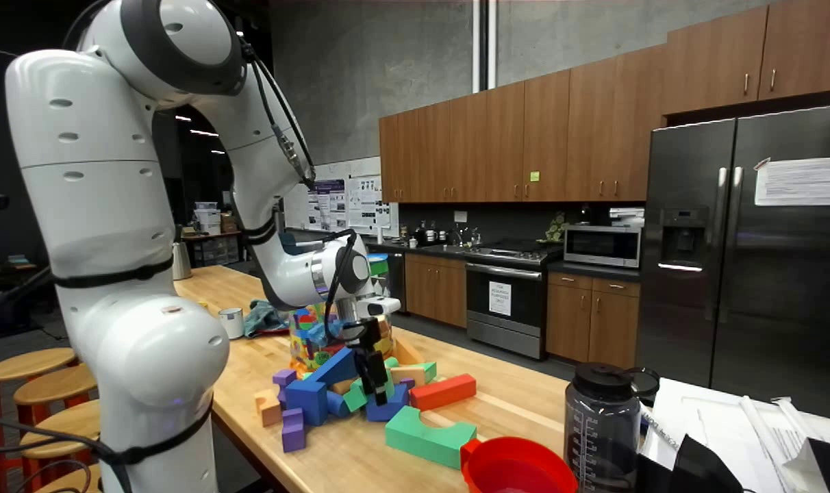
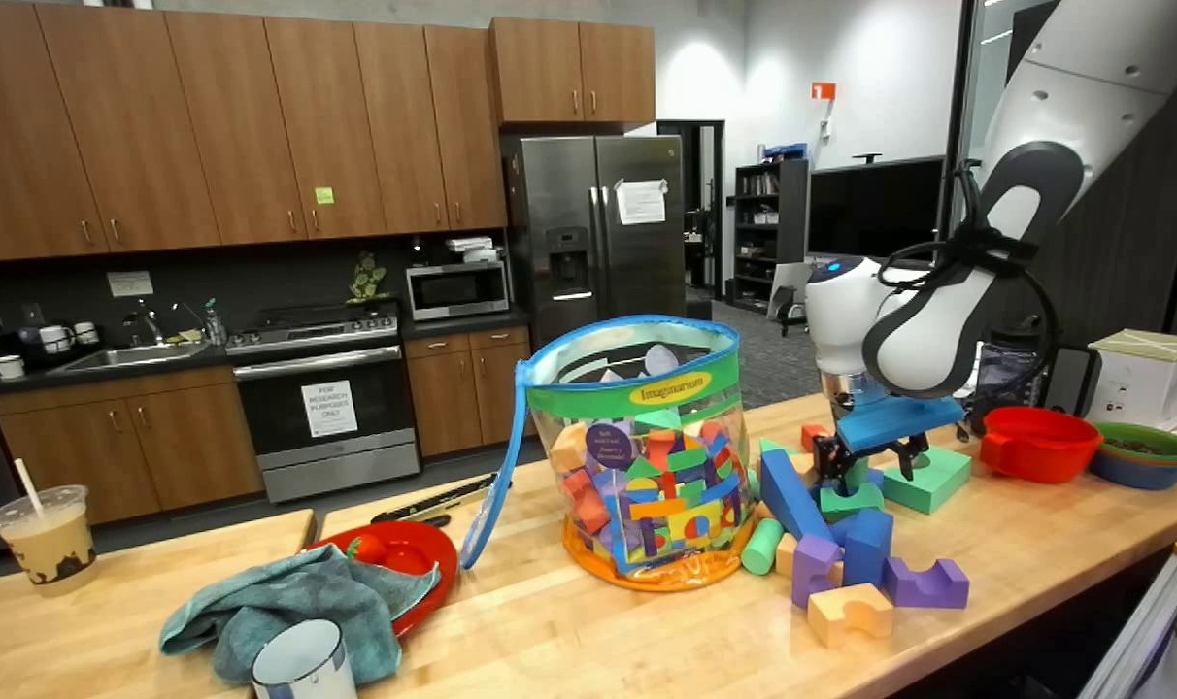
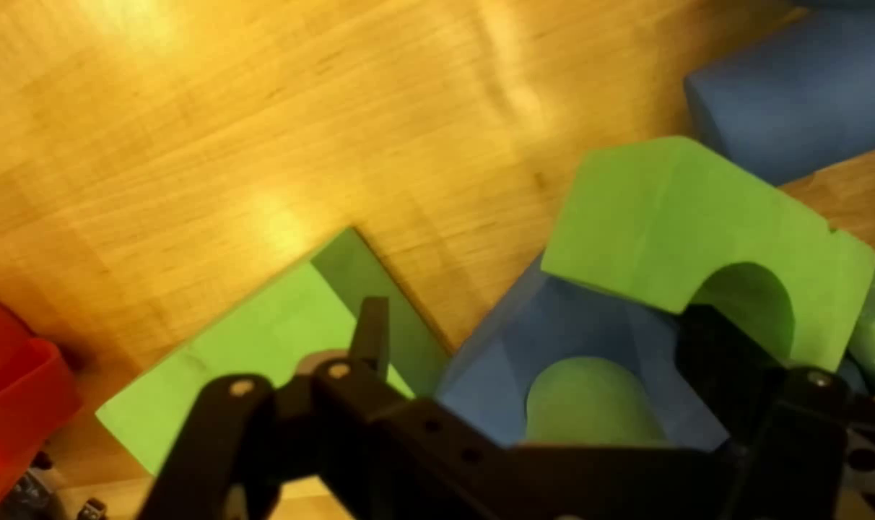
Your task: Pick the block with a circle in the middle and place it on the block with a stacking stand
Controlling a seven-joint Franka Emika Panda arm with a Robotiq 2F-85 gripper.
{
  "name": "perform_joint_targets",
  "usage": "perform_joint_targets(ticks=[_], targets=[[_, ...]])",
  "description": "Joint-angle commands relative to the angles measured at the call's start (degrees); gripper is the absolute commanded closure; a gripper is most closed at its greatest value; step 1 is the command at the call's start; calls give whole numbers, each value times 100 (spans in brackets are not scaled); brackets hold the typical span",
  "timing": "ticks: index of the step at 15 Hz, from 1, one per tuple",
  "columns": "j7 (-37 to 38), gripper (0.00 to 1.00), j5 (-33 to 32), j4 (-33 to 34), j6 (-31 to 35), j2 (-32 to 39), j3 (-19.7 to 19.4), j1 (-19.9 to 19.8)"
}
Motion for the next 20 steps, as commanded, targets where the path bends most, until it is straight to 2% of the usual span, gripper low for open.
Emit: perform_joint_targets(ticks=[1,4,8,15,17,20], targets=[[-404,0,751,162,-781,-161,-65,223],[-472,0,1126,320,-1532,-212,-40,341],[-317,0,1150,515,-2250,-267,-16,414],[460,0,676,526,-2029,-297,14,386],[523,0,462,498,-1970,-300,10,382],[427,0,548,588,-2016,-152,-17,410]])
